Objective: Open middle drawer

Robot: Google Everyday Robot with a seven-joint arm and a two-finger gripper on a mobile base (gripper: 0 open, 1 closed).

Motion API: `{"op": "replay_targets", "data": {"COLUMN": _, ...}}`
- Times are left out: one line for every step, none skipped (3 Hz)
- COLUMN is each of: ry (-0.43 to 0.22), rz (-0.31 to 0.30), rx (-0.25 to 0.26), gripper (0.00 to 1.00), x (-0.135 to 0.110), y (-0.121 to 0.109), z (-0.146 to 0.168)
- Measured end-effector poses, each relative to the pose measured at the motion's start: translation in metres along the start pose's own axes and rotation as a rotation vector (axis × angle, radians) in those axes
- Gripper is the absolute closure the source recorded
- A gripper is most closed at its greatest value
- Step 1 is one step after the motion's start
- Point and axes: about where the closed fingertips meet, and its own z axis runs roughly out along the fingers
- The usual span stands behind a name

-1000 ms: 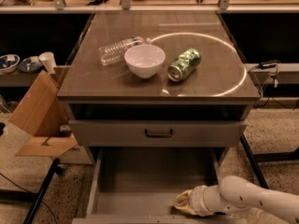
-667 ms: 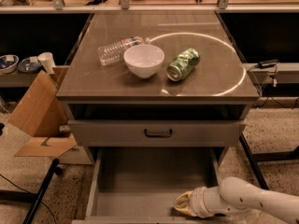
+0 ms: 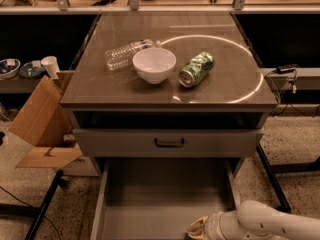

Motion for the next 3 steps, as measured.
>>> {"op": "replay_targets", "data": {"ry": 0.001, "rz": 0.001, "rx": -0.001, "gripper": 1.0, "x": 0.001, "y": 0.002, "z": 0.0}}
{"op": "replay_targets", "data": {"ry": 0.008, "rz": 0.008, "rx": -0.009, "gripper": 1.0, "x": 0.015, "y": 0.021, "z": -0.003}}
{"op": "replay_targets", "data": {"ry": 0.0, "rz": -0.004, "rx": 0.002, "gripper": 1.0, "x": 0.016, "y": 0.03, "z": -0.013}}
